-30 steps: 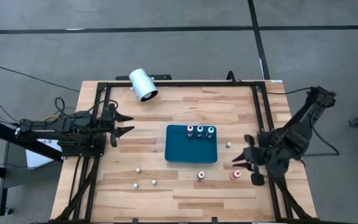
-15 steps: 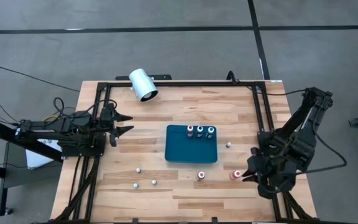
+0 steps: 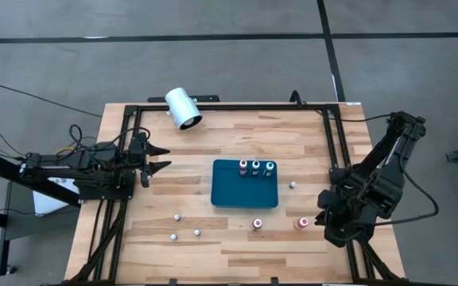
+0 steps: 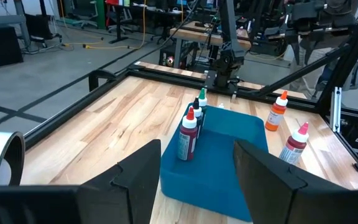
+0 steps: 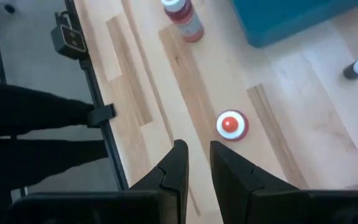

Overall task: Pick & Place food coloring
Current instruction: Put the large orange food coloring bottle into the blue bin

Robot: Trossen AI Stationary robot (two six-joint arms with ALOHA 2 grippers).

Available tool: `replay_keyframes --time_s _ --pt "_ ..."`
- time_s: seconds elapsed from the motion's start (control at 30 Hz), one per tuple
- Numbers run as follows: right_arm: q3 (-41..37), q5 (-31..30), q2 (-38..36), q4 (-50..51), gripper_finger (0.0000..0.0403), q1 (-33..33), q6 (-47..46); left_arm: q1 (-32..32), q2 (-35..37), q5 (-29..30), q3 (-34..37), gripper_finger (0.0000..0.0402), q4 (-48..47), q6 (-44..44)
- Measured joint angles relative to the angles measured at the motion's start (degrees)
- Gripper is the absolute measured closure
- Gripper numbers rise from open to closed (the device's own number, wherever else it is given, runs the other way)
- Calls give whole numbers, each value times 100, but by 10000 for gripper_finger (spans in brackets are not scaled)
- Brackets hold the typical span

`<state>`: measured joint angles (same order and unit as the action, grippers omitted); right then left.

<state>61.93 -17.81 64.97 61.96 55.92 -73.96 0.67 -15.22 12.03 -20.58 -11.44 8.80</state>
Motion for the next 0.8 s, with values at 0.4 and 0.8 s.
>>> replay_keyframes --time_s 0.4,0.8 --pt "-31 393 0 5 298 -564 345 0 0 -2 0 209 77 -36" --pt "-33 520 197 -25 200 -691 296 0 0 -3 0 209 34 -31"
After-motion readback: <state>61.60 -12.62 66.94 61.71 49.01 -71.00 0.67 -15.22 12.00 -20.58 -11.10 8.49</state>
